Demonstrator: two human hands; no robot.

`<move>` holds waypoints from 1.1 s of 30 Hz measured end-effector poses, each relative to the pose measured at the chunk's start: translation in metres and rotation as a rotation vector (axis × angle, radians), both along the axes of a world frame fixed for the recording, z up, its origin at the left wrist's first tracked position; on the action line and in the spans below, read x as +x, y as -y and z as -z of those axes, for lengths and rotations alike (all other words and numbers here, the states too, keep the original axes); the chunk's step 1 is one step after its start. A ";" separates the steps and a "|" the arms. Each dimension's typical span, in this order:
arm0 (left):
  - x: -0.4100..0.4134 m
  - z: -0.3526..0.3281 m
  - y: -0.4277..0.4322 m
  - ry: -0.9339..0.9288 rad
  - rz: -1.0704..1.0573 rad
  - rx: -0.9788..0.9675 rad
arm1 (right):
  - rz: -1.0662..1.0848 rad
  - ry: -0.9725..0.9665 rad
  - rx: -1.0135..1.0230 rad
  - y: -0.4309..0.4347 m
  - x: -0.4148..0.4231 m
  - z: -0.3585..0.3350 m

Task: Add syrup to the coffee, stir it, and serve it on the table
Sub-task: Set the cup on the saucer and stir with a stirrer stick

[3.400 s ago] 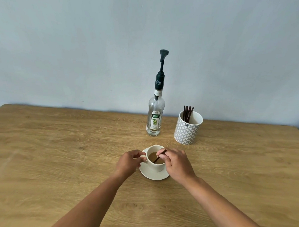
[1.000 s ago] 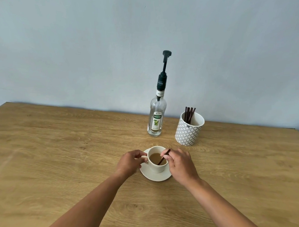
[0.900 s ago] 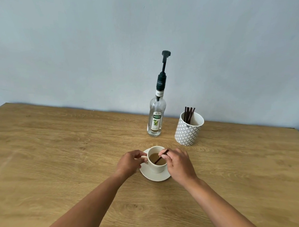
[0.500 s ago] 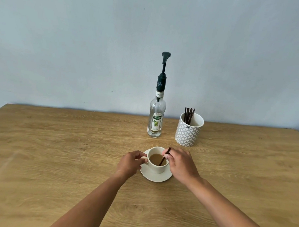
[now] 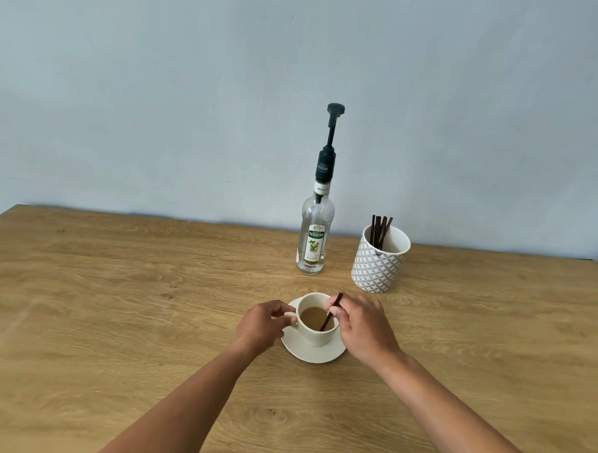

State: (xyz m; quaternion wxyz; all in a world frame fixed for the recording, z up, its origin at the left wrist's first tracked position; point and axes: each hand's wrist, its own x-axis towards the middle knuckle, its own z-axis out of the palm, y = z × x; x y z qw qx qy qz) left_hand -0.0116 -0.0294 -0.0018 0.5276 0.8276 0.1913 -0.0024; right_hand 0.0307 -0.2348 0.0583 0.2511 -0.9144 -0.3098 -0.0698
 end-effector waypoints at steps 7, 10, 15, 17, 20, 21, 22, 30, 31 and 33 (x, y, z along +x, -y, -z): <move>0.000 0.000 -0.001 -0.005 0.015 -0.005 | 0.018 -0.068 0.066 -0.005 0.005 0.001; 0.000 0.000 -0.001 -0.003 0.014 -0.008 | 0.040 -0.011 0.005 -0.001 0.007 -0.002; 0.000 0.000 0.000 0.000 0.009 -0.020 | -0.001 -0.001 0.006 0.007 0.006 -0.002; 0.000 0.000 0.000 -0.002 0.009 -0.016 | -0.027 -0.015 0.036 0.005 0.004 -0.001; 0.000 0.000 -0.001 -0.004 0.017 -0.006 | -0.056 -0.049 0.083 -0.001 0.000 0.001; 0.000 0.000 -0.001 -0.004 0.018 -0.003 | -0.057 -0.057 0.089 -0.003 0.000 0.002; 0.000 0.000 -0.001 -0.005 0.018 0.001 | -0.051 -0.061 0.088 -0.005 0.001 0.002; -0.001 -0.001 0.000 -0.006 0.015 -0.011 | 0.013 0.025 -0.040 0.001 0.006 -0.002; -0.001 -0.001 0.000 -0.006 0.014 -0.011 | 0.001 0.023 -0.037 0.003 0.005 -0.003; -0.001 -0.001 0.000 -0.004 0.011 -0.015 | -0.032 0.013 -0.017 0.003 0.002 -0.004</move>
